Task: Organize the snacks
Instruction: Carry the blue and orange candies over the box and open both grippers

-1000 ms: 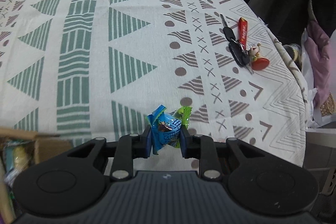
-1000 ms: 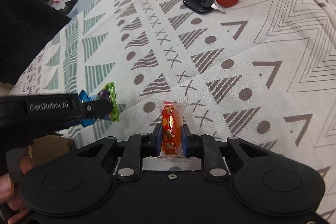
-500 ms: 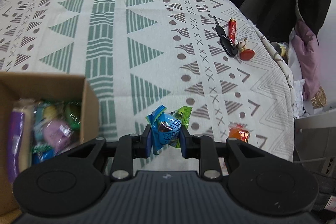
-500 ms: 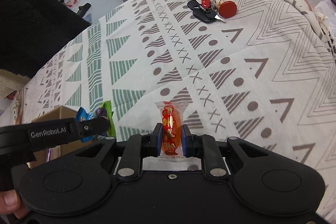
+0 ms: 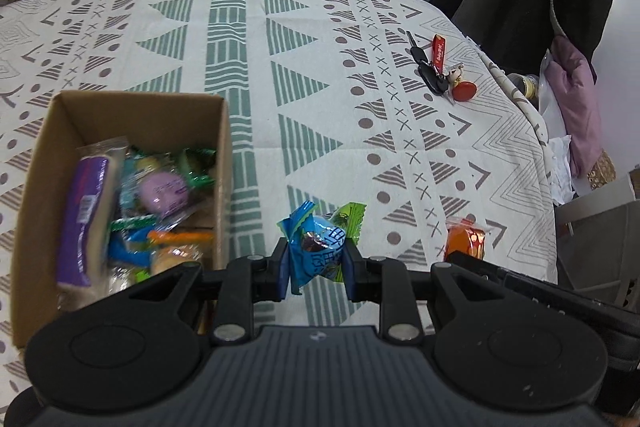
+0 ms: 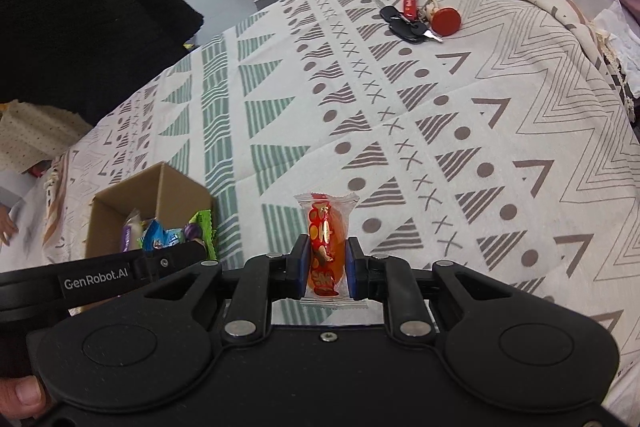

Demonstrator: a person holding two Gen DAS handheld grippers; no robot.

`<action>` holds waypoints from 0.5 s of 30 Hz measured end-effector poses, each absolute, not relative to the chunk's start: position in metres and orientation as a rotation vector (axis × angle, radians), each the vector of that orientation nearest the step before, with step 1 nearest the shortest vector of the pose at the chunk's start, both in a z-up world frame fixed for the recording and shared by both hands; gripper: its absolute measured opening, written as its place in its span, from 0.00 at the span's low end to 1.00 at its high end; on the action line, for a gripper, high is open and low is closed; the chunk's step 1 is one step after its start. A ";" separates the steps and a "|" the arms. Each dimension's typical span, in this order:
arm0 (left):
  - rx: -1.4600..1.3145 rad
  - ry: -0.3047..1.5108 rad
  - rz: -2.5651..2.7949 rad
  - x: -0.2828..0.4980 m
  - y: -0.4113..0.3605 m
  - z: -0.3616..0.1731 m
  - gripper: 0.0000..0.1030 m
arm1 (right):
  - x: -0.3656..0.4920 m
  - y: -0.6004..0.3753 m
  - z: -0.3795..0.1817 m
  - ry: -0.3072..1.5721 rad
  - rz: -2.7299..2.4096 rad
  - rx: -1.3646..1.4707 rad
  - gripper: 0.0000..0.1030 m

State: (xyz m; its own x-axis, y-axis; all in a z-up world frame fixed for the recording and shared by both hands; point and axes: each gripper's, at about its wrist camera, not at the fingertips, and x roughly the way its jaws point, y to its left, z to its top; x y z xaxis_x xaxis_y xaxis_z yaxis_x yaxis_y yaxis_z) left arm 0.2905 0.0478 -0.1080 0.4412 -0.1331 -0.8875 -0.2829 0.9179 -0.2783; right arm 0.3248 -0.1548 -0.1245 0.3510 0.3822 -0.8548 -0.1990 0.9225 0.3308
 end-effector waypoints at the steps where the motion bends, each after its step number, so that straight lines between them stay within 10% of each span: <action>1: -0.419 1.116 0.098 0.287 0.049 -0.107 0.24 | 0.323 -0.153 -0.123 1.152 0.384 0.179 0.18; 15: -0.441 1.078 0.140 0.254 0.086 -0.088 0.24 | 0.304 -0.112 -0.103 1.121 0.469 0.151 0.18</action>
